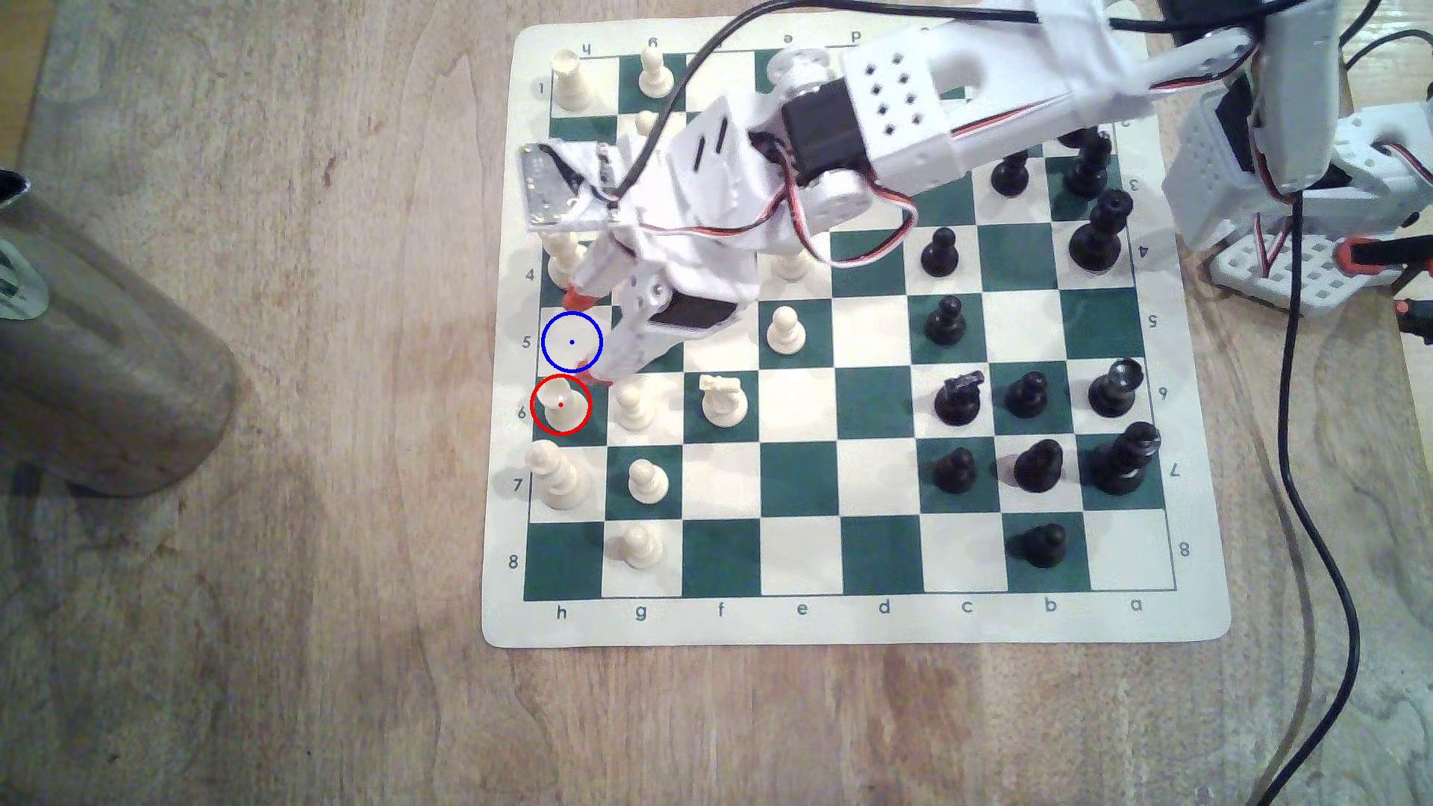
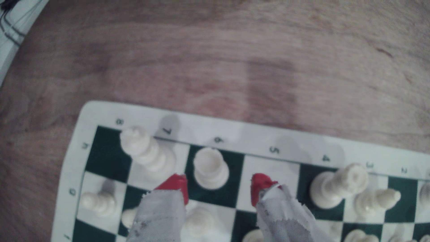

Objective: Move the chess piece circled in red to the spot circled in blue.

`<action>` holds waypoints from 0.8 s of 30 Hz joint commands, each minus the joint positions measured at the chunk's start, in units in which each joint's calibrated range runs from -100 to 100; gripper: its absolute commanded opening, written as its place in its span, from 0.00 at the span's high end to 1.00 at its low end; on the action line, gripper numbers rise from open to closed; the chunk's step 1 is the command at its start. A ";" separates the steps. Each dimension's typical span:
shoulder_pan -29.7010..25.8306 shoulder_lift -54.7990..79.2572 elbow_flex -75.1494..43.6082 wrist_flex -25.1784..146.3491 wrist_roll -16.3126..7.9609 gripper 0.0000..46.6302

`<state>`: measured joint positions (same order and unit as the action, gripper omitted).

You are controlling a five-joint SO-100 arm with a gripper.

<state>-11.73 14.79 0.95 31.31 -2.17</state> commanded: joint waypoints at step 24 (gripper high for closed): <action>-1.38 13.14 -19.99 -0.03 -1.42 0.66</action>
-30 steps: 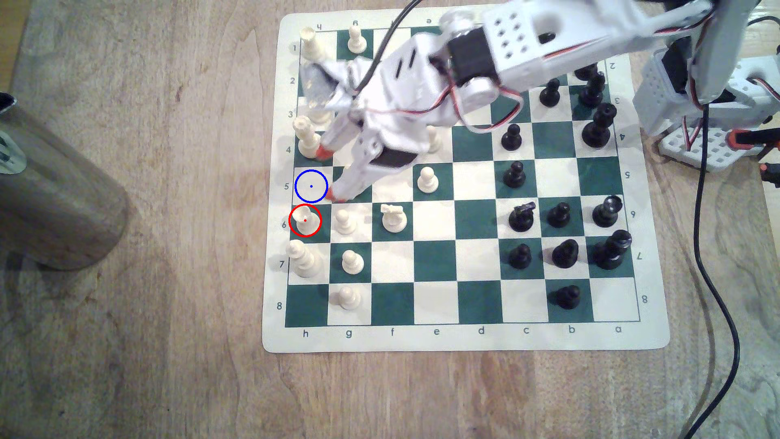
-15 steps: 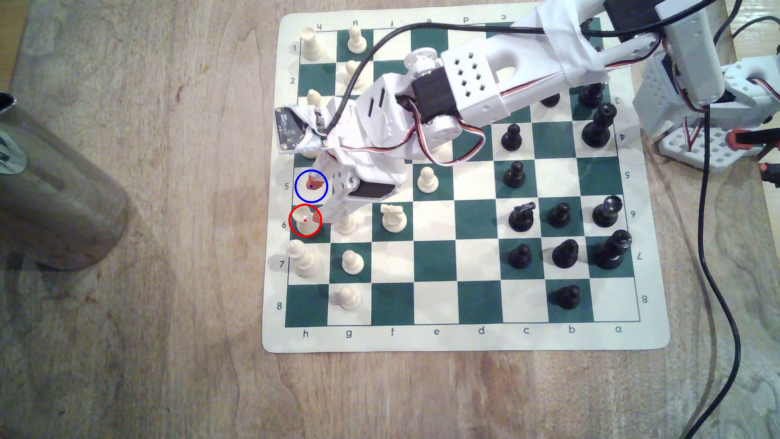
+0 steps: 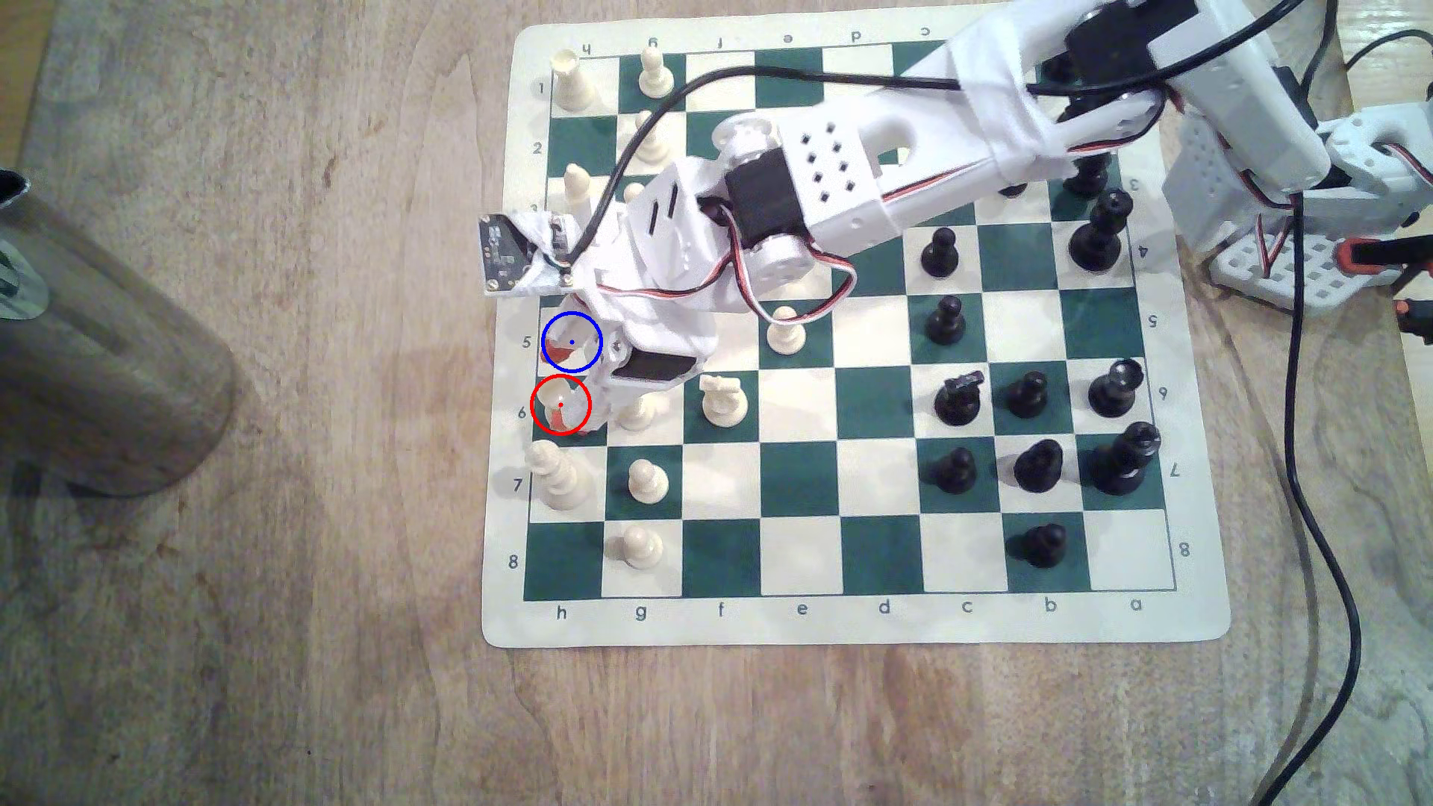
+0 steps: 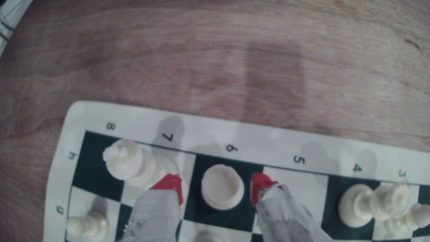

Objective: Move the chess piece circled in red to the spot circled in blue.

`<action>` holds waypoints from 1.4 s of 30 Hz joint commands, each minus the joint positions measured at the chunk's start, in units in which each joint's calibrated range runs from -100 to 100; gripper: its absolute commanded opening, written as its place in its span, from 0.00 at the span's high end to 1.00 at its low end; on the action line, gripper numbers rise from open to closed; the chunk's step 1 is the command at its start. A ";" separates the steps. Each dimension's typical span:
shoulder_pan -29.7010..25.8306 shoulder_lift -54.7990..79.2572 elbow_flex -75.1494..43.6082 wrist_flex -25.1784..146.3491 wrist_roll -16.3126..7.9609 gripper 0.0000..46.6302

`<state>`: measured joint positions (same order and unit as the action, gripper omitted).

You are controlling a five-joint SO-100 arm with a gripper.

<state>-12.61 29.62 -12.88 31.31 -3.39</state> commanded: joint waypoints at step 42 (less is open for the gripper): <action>1.23 1.96 -23.84 12.50 0.24 0.99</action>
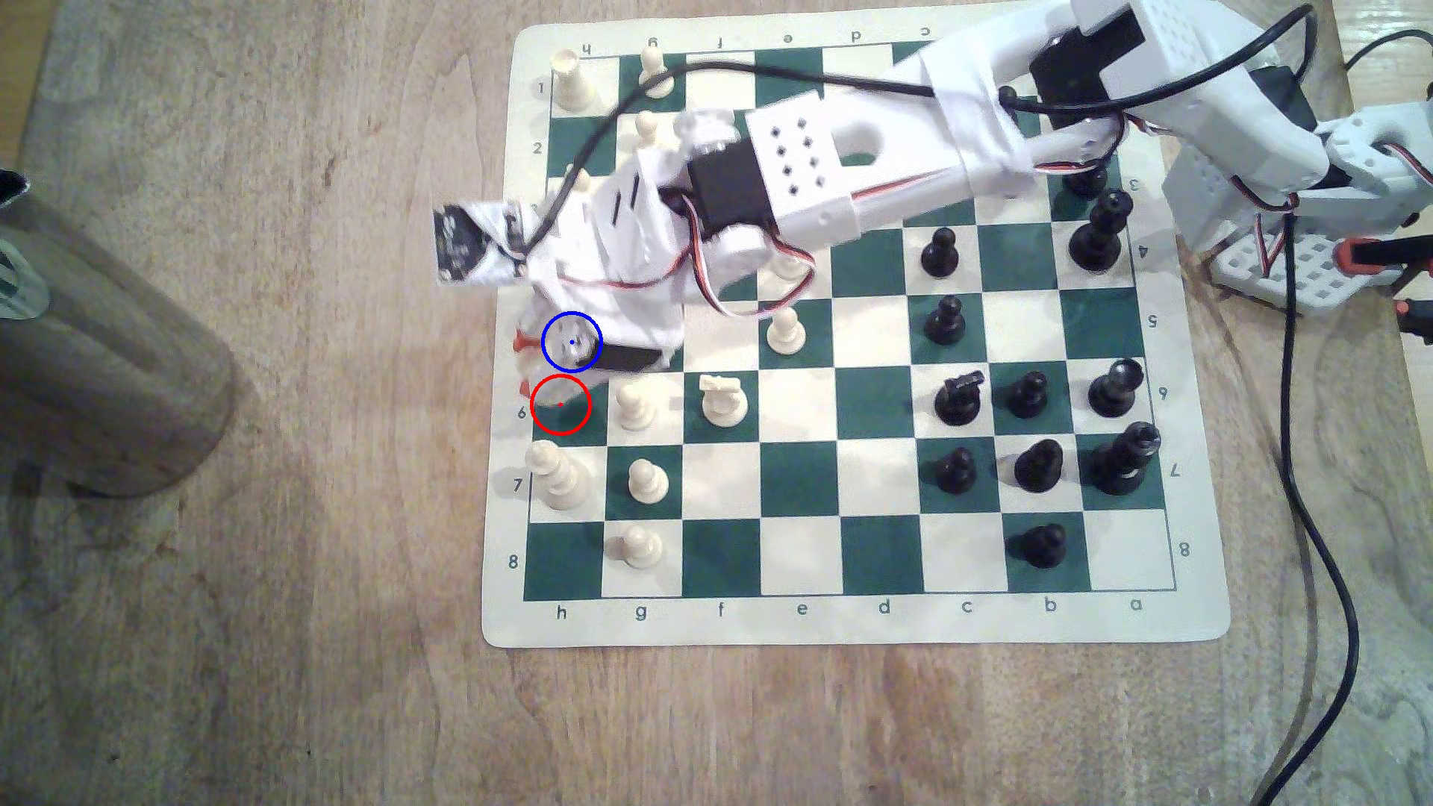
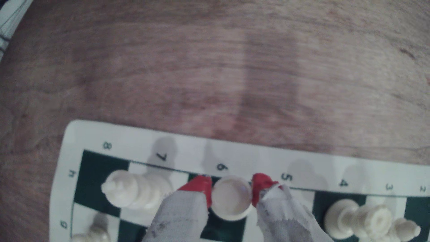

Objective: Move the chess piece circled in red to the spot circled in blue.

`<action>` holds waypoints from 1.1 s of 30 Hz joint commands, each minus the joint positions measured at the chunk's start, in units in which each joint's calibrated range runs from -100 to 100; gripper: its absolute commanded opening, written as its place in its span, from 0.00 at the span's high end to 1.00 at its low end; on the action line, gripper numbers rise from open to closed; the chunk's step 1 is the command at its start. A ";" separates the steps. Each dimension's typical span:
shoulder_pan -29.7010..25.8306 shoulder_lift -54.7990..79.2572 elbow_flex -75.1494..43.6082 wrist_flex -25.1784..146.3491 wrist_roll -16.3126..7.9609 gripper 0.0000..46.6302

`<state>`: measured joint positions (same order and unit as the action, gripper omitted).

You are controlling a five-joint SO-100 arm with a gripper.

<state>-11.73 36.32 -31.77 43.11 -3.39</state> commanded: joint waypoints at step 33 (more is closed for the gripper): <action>3.71 -14.25 17.53 -9.86 1.66 0.76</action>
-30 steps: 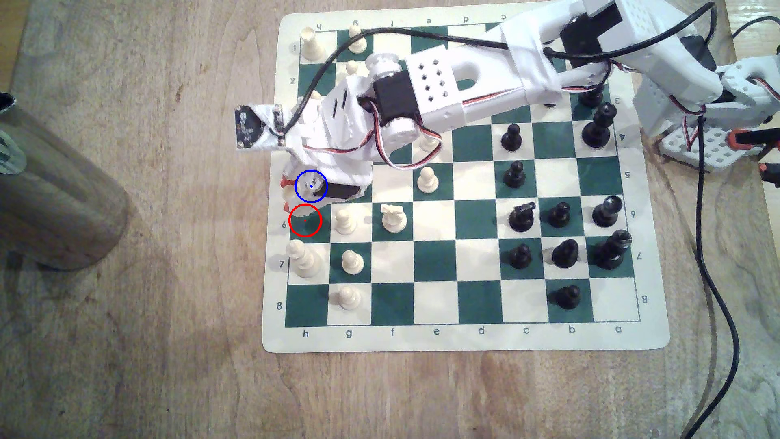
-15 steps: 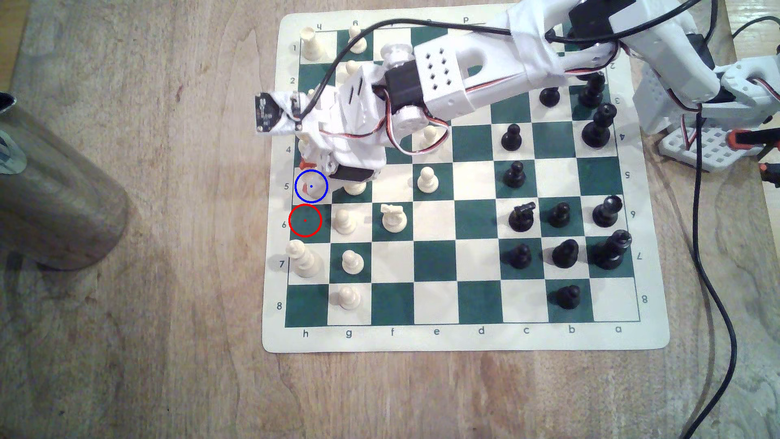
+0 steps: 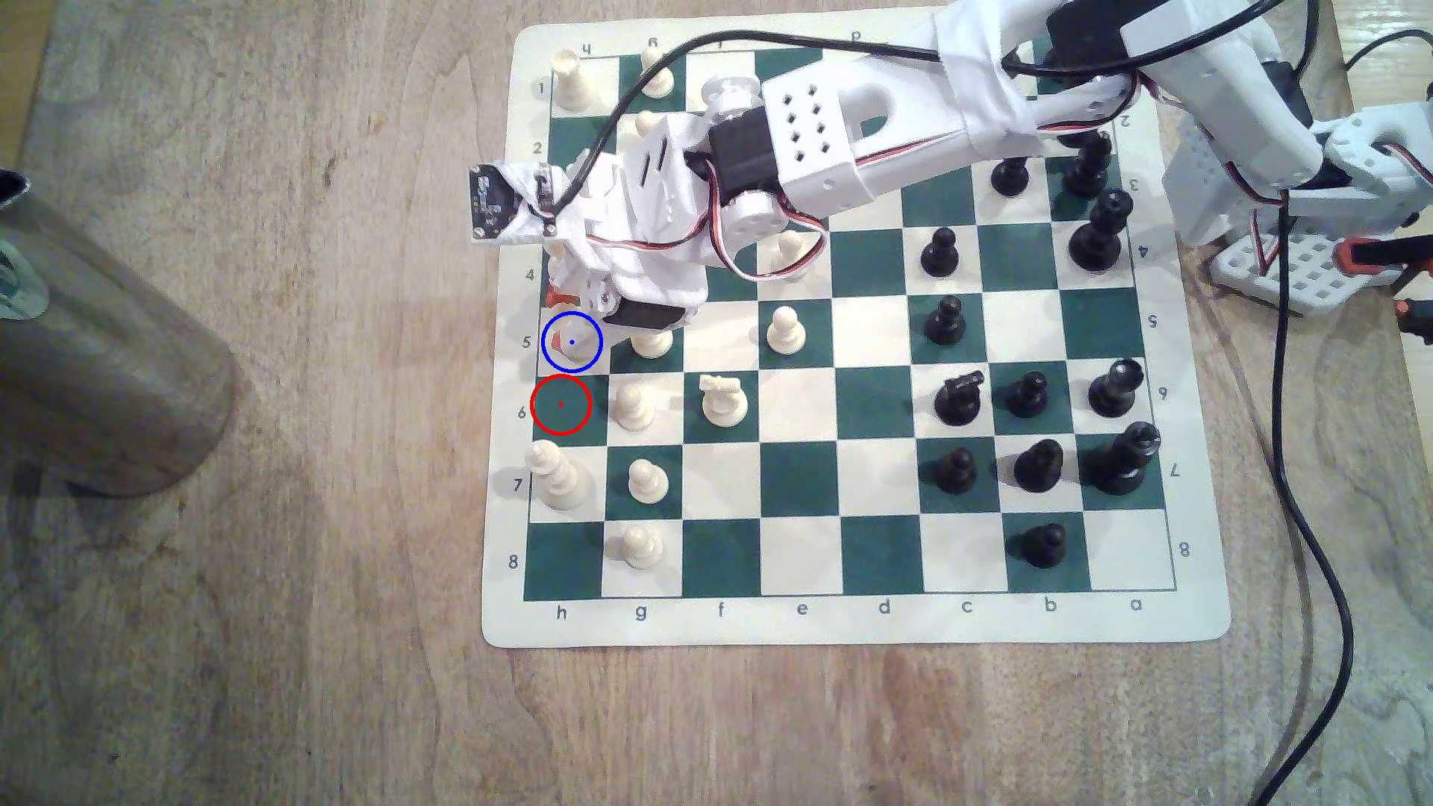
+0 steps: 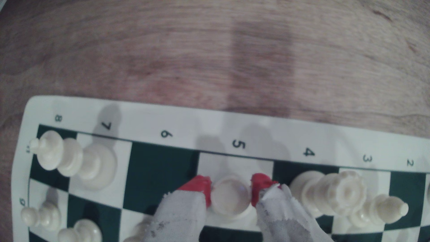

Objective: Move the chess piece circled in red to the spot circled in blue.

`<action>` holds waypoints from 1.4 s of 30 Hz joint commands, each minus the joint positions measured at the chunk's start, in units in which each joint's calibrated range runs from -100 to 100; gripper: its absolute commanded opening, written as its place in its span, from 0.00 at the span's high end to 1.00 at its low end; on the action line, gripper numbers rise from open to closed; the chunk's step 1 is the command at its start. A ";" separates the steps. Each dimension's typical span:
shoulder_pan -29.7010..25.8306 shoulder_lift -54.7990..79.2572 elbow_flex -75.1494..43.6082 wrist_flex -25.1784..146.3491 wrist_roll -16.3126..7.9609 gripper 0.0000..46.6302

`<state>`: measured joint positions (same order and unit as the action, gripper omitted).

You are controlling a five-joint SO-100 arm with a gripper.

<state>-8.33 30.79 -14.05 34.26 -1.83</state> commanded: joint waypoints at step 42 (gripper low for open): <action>4.93 -76.29 58.84 9.06 -1.61 0.87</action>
<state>-5.97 -30.37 38.36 42.55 -3.69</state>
